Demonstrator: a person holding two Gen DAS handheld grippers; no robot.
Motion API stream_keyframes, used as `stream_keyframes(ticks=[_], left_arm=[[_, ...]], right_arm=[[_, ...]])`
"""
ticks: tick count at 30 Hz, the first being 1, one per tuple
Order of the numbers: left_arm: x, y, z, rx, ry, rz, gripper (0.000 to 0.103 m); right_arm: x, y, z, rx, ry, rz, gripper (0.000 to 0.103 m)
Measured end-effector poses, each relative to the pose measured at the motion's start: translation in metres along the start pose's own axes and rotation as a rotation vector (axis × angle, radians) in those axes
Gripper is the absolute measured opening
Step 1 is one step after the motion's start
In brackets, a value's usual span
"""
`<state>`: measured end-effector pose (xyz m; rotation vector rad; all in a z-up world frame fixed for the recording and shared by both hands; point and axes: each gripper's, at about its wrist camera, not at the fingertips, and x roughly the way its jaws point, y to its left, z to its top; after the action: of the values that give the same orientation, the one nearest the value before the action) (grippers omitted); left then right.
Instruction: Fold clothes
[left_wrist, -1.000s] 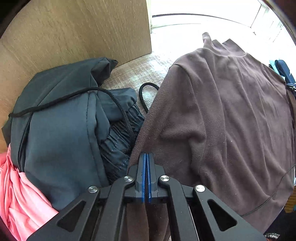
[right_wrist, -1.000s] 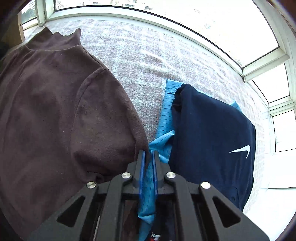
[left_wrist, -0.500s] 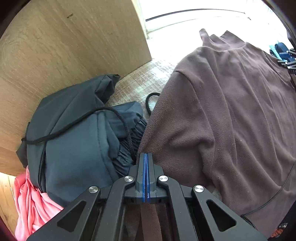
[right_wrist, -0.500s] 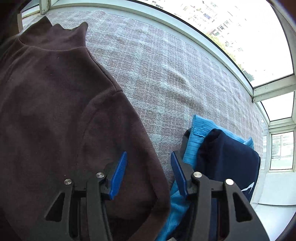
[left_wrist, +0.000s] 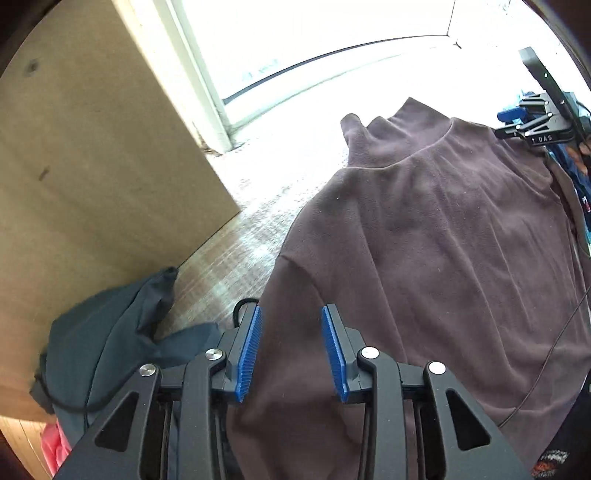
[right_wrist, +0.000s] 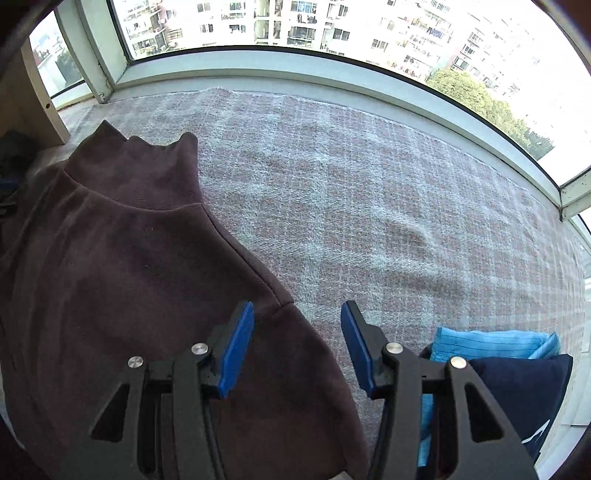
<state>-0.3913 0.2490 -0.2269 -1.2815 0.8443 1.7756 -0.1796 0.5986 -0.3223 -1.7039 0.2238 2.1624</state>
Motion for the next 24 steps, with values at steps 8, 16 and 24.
stream_keyframes(ticks=[8,16,24], left_arm=[[0.030,0.016,0.008,-0.051,0.054,-0.079,0.004],[-0.004,0.019,0.006,-0.038,-0.055,0.030,0.002],[0.009,0.042,0.000,-0.060,-0.025,0.148,0.008]], right_arm=[[0.024,0.001,-0.005,0.018,0.009,0.138,0.019],[-0.004,0.015,-0.006,-0.045,-0.075,0.040,0.007],[0.016,0.030,0.003,-0.094,-0.086,-0.110,0.012]])
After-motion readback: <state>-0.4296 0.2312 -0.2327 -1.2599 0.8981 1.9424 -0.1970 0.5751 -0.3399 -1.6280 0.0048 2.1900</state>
